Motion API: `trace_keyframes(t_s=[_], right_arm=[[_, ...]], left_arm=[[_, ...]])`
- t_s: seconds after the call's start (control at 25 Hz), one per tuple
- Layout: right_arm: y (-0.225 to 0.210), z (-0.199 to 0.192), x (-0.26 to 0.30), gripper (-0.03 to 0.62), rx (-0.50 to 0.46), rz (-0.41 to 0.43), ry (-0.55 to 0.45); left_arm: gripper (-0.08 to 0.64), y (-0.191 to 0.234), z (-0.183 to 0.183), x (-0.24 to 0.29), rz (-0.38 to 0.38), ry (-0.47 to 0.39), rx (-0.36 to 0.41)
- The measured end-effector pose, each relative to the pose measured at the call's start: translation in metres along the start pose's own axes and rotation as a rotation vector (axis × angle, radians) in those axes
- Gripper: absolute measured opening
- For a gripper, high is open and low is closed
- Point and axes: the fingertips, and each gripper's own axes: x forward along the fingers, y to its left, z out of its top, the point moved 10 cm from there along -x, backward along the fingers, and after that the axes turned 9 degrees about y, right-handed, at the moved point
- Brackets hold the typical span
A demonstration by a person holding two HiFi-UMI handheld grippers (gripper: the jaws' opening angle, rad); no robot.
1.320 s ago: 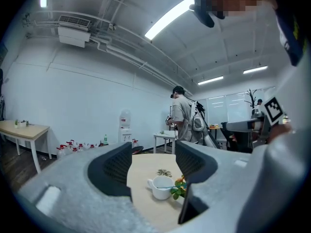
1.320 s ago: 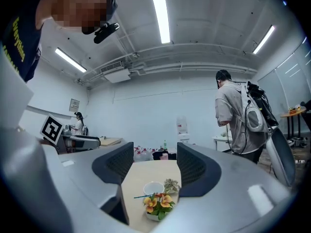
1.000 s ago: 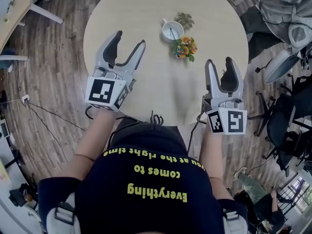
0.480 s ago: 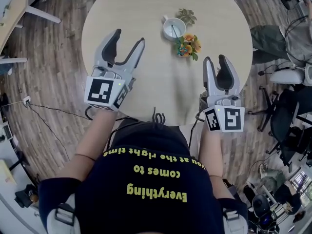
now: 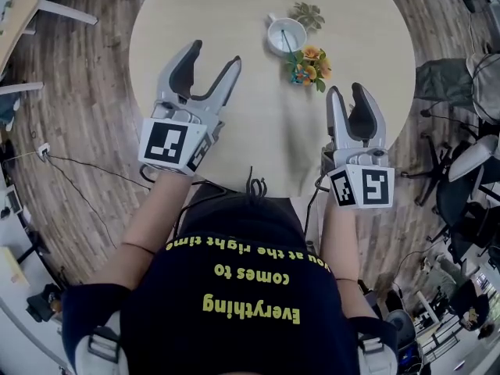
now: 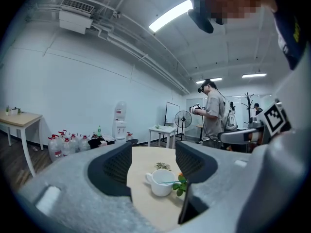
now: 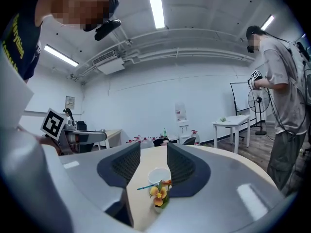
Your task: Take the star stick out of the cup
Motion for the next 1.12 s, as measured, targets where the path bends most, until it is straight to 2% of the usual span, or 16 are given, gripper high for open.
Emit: trace_keyframes(t_s=[1.12], right_arm=[[0.006,-0.045,0.054,0.204,0.072,0.044,0.128]], left_arm=[[0.299,0.019,-0.027,0.016,-0.012,0.054,-0.046]])
